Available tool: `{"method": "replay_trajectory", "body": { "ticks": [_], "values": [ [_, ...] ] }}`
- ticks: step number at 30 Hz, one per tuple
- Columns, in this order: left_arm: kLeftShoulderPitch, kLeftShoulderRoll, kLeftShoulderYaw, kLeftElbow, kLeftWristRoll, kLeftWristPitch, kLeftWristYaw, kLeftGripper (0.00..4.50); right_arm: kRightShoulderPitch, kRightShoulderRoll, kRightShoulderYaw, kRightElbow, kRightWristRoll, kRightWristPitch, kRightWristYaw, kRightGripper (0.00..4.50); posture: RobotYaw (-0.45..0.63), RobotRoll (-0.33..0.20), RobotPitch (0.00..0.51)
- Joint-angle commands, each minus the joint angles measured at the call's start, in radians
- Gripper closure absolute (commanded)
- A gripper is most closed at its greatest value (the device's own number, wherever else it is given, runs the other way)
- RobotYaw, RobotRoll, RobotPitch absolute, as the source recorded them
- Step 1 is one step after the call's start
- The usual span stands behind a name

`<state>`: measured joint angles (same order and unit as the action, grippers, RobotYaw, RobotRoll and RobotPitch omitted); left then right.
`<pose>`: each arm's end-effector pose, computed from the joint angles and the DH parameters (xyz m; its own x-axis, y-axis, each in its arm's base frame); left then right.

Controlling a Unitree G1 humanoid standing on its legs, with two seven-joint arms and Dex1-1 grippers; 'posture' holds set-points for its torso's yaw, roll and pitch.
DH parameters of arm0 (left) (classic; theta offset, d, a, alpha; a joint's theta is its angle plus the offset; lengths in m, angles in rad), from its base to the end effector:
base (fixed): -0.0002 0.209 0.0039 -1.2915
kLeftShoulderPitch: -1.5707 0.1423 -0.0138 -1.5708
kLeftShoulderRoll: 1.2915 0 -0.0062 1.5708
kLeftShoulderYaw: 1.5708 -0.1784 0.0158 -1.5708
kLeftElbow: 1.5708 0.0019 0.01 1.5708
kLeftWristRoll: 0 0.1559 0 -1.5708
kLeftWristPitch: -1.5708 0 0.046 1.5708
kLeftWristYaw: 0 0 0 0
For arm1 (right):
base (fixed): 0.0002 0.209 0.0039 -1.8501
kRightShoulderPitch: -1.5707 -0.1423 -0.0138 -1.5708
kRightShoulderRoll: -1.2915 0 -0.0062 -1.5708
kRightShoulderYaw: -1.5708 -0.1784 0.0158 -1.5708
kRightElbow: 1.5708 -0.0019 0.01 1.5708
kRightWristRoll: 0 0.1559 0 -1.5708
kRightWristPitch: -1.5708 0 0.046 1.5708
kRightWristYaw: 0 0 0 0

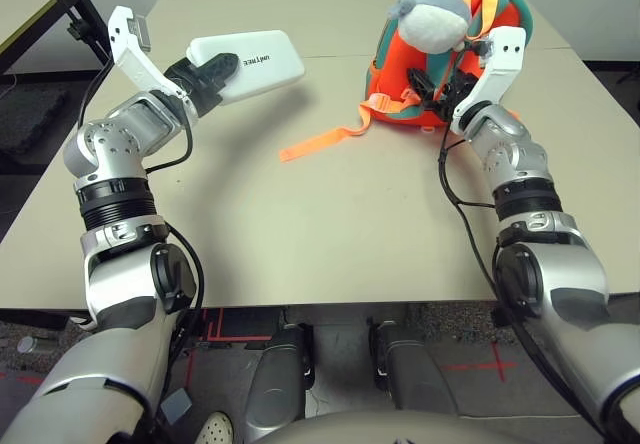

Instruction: Put the pencil case into the backpack and zip it.

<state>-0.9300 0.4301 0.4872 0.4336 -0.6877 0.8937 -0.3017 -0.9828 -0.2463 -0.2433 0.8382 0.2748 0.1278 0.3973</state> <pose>0.3314 0.2546 0.2328 0.9278 -0.3713 0.0365 0.3225 0.7490 -0.5788 0.3729 -0.1875 0.1754 0.9432 0.3124 0.1129 -0.3287 0.9266 0.1825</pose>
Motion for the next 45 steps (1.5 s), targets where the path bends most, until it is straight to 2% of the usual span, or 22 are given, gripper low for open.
{"method": "replay_trajectory", "body": {
  "ticks": [1, 7, 8, 9, 12, 17, 21, 29, 35, 45],
  "values": [
    [0.004, -0.006, 0.002, -0.042, -0.017, 0.003, 0.003, 3.27, -0.015, -0.002, 0.014, 0.030, -0.017, -0.030, 0.010, 1.39, -0.06, 0.000, 0.139],
    [0.007, -0.020, -0.007, -0.046, -0.011, -0.004, 0.003, 3.27, 0.012, -0.017, 0.029, -0.030, -0.025, -0.018, 0.045, 3.65, -0.07, 0.000, 0.140],
    [0.007, -0.023, -0.008, -0.047, -0.010, -0.005, 0.002, 3.27, 0.026, -0.024, 0.037, -0.061, -0.027, -0.008, 0.058, 3.93, -0.07, 0.000, 0.141],
    [0.007, -0.026, -0.011, -0.047, -0.009, -0.006, 0.001, 3.27, 0.042, -0.029, 0.045, -0.097, -0.026, 0.008, 0.069, 4.02, -0.06, 0.000, 0.141],
    [0.008, -0.029, -0.018, -0.049, -0.008, -0.006, -0.006, 3.27, 0.106, -0.055, 0.074, -0.248, -0.023, 0.092, 0.090, 4.03, -0.06, 0.000, 0.143],
    [0.017, -0.016, -0.029, -0.041, -0.007, 0.003, -0.022, 3.27, 0.251, -0.140, 0.105, -0.619, -0.013, 0.307, 0.079, 4.03, -0.07, 0.000, 0.145],
    [0.014, -0.017, -0.035, -0.021, -0.002, -0.010, -0.030, 3.27, 0.341, -0.172, 0.087, -0.885, 0.045, 0.486, 0.056, 4.03, -0.09, 0.000, 0.144],
    [0.001, -0.028, -0.054, 0.018, 0.008, -0.030, -0.050, 3.27, 0.491, -0.163, 0.039, -1.282, 0.161, 0.778, -0.035, 4.03, -0.11, 0.000, 0.141],
    [-0.012, -0.030, -0.074, 0.063, 0.018, -0.051, -0.071, 3.27, 0.589, -0.153, 0.013, -1.433, 0.239, 0.906, -0.068, 4.03, -0.13, 0.000, 0.142],
    [-0.032, -0.034, -0.091, 0.114, 0.035, -0.075, -0.096, 3.27, 0.638, -0.184, -0.012, -1.504, 0.321, 0.991, -0.069, 4.03, -0.16, 0.000, 0.149]
  ]
}}
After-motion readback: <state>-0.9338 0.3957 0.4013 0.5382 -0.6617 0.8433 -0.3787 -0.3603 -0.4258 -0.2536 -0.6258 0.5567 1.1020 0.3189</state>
